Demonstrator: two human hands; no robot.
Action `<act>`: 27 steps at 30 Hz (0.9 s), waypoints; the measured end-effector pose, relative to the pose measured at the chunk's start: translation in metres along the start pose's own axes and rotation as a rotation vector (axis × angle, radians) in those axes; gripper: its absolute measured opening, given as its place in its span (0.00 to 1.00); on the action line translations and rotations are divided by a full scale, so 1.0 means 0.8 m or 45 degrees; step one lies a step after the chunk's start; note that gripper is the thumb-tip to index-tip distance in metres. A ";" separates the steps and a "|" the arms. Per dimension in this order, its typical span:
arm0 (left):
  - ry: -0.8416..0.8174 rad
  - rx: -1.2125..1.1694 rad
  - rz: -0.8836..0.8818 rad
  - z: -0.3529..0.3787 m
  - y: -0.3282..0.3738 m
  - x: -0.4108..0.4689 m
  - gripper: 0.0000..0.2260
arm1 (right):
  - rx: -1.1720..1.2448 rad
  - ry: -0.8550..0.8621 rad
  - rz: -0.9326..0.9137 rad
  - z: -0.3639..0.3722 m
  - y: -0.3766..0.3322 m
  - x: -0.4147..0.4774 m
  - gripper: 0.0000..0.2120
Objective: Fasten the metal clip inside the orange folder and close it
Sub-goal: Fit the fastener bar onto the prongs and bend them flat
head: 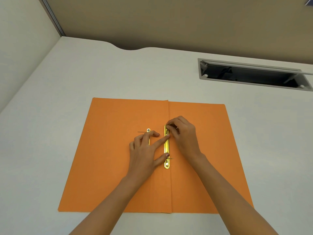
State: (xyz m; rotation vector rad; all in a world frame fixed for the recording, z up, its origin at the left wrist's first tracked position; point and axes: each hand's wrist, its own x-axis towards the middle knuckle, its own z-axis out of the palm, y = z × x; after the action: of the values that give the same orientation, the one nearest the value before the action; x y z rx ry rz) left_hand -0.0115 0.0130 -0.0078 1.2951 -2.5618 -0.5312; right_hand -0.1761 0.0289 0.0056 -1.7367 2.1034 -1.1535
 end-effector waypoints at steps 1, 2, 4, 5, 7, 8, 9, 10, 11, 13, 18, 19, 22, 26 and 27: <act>0.001 -0.002 0.000 0.000 0.000 0.000 0.24 | -0.008 -0.029 -0.019 -0.002 0.001 0.002 0.02; 0.003 -0.004 0.000 0.000 -0.001 0.000 0.24 | -0.018 -0.059 -0.040 -0.004 0.002 0.004 0.03; 0.003 -0.004 0.001 0.001 -0.001 -0.001 0.24 | -0.039 -0.119 -0.092 -0.007 0.004 0.009 0.03; 0.003 -0.002 0.001 0.001 -0.001 -0.001 0.24 | -0.051 -0.151 -0.122 -0.008 0.004 0.013 0.03; 0.004 0.004 0.000 0.001 0.000 0.000 0.24 | -0.081 -0.220 -0.176 -0.010 0.005 0.021 0.03; 0.003 0.008 -0.001 0.002 0.000 0.000 0.24 | -0.097 -0.251 -0.193 -0.010 0.005 0.025 0.03; 0.003 0.011 -0.001 0.002 0.000 0.000 0.24 | -0.114 -0.276 -0.204 -0.010 0.005 0.028 0.03; 0.003 0.015 0.001 0.002 0.000 0.000 0.24 | -0.128 -0.295 -0.208 -0.009 0.006 0.031 0.04; 0.002 0.017 0.001 0.003 -0.001 0.000 0.24 | -0.136 -0.307 -0.207 -0.008 0.007 0.033 0.04; 0.003 0.018 0.001 0.003 -0.001 0.000 0.24 | -0.131 -0.301 -0.171 -0.005 0.009 0.036 0.04; 0.005 0.020 0.000 0.003 -0.001 0.000 0.25 | -0.026 -0.132 0.108 0.005 0.011 0.035 0.03; 0.007 0.017 -0.001 0.003 0.000 0.000 0.25 | -0.004 -0.098 0.153 0.006 0.010 0.034 0.03; 0.014 0.017 -0.003 0.003 -0.001 0.000 0.24 | 0.041 0.018 0.274 0.012 0.009 0.028 0.02; 0.019 0.021 -0.002 0.004 -0.001 0.000 0.24 | 0.128 0.166 0.393 0.019 0.003 0.020 0.07; 0.018 0.020 0.000 0.004 -0.001 0.000 0.24 | 0.143 0.182 0.401 0.020 0.001 0.018 0.09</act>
State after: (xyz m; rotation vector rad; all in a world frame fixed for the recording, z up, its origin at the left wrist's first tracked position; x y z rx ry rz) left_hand -0.0120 0.0135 -0.0111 1.2995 -2.5593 -0.5005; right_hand -0.1717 0.0087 -0.0015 -1.2510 2.2408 -1.3024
